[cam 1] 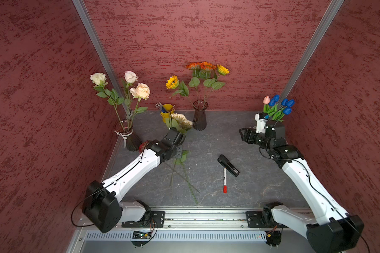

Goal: Arrange the flowers in different vases according to their variety
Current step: Pick up the flower at the center of the board, then insert the flower into the vase.

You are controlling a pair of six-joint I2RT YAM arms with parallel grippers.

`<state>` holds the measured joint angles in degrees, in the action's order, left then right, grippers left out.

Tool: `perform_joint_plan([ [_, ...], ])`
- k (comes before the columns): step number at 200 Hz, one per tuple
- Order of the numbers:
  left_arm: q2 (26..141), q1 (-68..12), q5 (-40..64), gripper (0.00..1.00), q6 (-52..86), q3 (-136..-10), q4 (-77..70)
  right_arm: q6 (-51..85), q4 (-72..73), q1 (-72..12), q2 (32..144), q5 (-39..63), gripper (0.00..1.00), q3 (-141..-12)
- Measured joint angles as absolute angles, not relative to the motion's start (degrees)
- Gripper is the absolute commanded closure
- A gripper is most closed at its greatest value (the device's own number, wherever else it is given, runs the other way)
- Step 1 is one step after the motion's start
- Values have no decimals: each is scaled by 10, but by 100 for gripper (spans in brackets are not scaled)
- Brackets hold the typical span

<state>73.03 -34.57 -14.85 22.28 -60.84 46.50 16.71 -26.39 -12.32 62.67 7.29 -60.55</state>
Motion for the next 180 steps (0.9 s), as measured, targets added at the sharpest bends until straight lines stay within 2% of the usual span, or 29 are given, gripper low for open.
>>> perform_joint_plan([
  [63, 607, -476, -202, 100, 213, -536, 417, 173, -260, -123, 622, 78, 24, -595],
  [117, 561, -488, -223, 100, 177, -559, 374, 185, -255, -123, 618, 86, 24, -570],
  [143, 544, -448, -243, 100, 142, -615, 393, 186, -250, -123, 618, 89, 24, -569],
  [180, 520, -303, -229, 100, 85, -705, 417, 189, -243, -123, 618, 91, 24, -569],
])
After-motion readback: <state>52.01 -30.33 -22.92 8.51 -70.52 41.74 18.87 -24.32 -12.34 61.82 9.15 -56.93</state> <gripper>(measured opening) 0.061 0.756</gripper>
